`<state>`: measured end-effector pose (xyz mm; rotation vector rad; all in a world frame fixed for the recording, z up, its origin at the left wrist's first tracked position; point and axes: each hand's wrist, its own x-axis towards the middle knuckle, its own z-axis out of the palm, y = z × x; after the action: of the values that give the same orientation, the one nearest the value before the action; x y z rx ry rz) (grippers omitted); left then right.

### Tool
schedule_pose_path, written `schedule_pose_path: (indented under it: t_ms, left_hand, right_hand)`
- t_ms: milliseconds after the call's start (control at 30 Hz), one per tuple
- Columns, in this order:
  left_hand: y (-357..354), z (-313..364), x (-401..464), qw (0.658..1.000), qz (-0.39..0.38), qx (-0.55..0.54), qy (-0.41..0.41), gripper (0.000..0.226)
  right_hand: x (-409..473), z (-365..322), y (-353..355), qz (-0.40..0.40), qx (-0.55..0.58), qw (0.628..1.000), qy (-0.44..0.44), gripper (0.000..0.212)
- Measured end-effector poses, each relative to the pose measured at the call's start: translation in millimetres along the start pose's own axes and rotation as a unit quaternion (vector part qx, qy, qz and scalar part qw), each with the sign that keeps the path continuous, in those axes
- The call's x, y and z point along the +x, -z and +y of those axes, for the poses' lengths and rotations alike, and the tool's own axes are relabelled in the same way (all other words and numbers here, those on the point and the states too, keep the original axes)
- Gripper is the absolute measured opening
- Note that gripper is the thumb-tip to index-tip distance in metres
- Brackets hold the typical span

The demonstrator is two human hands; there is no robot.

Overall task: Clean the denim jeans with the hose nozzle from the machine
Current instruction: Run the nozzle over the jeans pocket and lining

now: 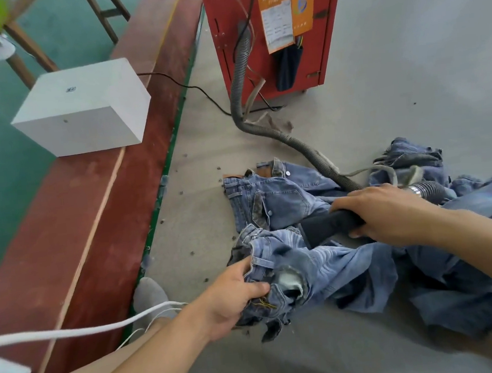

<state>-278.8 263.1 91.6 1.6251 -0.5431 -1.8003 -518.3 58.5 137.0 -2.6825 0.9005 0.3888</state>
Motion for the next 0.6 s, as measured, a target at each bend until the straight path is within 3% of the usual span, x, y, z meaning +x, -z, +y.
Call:
schedule_pose_path:
  t_ms: [167, 267, 433, 600]
  left_hand:
    - [-3, 3, -2, 0.990, -0.038, 0.108, -0.088, 0.046]
    - [-6, 8, -2, 0.974, -0.007, 0.191, -0.124, 0.042]
    - [-9, 12, 4, 0.887, 0.031, 0.421, -0.186, 0.043]
    - [-16, 18, 6, 0.862, 0.025, 0.469, -0.191, 0.048]
  right_hand:
    - [-2, -27, 1, 0.029, 0.070, 0.996, 0.043, 0.030]
    - [-3, -40, 12, 0.043, 0.109, 0.990, 0.073, 0.034]
    - [-8, -26, 36, 0.046, -0.008, 0.997, 0.055, 0.027]
    - [-16, -48, 33, 0.036, 0.038, 0.994, 0.091, 0.029]
